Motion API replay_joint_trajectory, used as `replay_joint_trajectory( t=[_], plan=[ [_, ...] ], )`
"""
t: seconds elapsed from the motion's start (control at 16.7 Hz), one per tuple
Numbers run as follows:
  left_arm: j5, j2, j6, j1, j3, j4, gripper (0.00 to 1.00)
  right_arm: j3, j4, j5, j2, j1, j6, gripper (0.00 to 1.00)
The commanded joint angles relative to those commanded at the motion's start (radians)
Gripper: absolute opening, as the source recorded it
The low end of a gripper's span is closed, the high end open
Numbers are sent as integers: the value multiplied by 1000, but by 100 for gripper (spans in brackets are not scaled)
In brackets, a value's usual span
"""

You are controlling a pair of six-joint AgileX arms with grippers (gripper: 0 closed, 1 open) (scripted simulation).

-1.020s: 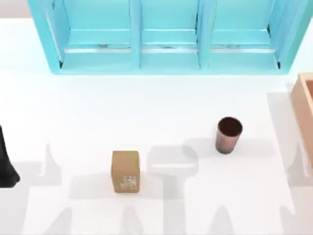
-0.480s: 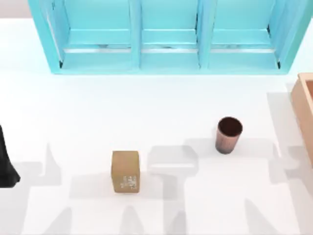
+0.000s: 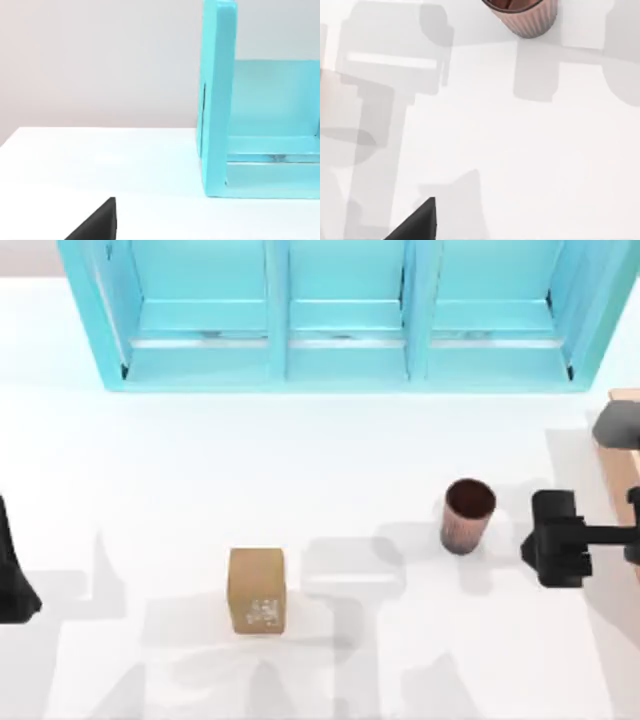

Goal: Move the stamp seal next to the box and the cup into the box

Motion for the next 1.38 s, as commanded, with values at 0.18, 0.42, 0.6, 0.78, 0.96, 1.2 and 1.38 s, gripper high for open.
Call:
replay_joint_trajectory(
  t=[0.18,0.42,0.6,0.78,0.96,1.2,1.38],
  plan=[
    [0,0,0,0,0,0,100,246,-224,4,338,116,117,100],
    [0,0,0,0,0,0,100,606,-473,20,736,250,260,100],
    [0,0,0,0,0,0,100,888,-602,35,969,331,352,100],
    [0,0,0,0,0,0,100,1157,-679,52,1141,395,432,100],
    [0,0,0,0,0,0,100,1370,-709,68,1252,437,493,100],
    [0,0,0,0,0,0,100,1516,-711,84,1318,461,539,100],
    [0,0,0,0,0,0,100,1527,-710,86,1323,463,543,100]
  ],
)
